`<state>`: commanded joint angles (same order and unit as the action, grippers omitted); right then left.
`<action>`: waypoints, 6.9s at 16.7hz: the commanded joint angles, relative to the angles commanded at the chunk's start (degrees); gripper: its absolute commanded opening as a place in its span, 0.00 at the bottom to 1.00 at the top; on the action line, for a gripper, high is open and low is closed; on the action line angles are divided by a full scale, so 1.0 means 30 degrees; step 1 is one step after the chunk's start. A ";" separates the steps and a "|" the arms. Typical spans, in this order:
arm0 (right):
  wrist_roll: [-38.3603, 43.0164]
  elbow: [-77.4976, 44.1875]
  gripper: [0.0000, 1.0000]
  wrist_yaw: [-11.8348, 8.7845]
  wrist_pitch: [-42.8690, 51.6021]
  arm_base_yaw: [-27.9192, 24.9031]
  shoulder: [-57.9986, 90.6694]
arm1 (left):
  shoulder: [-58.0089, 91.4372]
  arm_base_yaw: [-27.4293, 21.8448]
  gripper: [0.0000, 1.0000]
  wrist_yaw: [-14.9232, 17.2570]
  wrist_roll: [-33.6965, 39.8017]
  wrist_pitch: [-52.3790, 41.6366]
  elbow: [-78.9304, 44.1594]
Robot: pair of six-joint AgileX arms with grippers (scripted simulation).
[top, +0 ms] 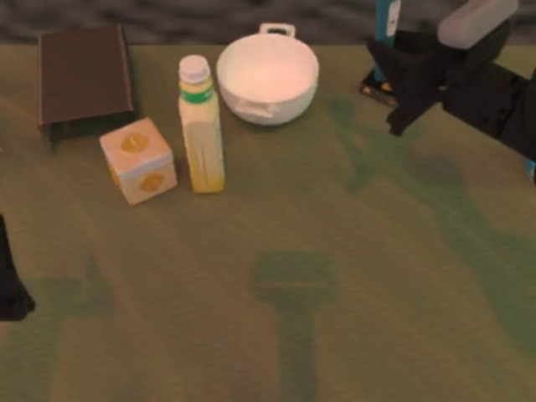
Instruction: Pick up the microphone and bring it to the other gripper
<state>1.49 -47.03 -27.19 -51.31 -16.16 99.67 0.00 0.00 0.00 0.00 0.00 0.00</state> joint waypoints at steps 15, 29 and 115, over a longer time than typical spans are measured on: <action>0.0226 0.1452 0.00 0.4681 -0.1845 -0.5082 -0.1959 | 0.0000 0.0000 1.00 0.0000 0.0000 0.0000 0.0000; 0.0323 0.1885 0.00 0.6194 -0.2283 -0.6619 -0.2572 | 0.0027 -0.0008 1.00 0.0024 -0.0003 0.0013 -0.0023; 0.0323 0.1885 1.00 0.6194 -0.2283 -0.6619 -0.2572 | 3.0273 -0.9584 0.00 1.1891 -0.1987 0.9888 -1.9629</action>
<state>2.46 -41.38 -8.61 -58.16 -36.02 91.96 90.82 -28.75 35.67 -5.96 29.66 -58.89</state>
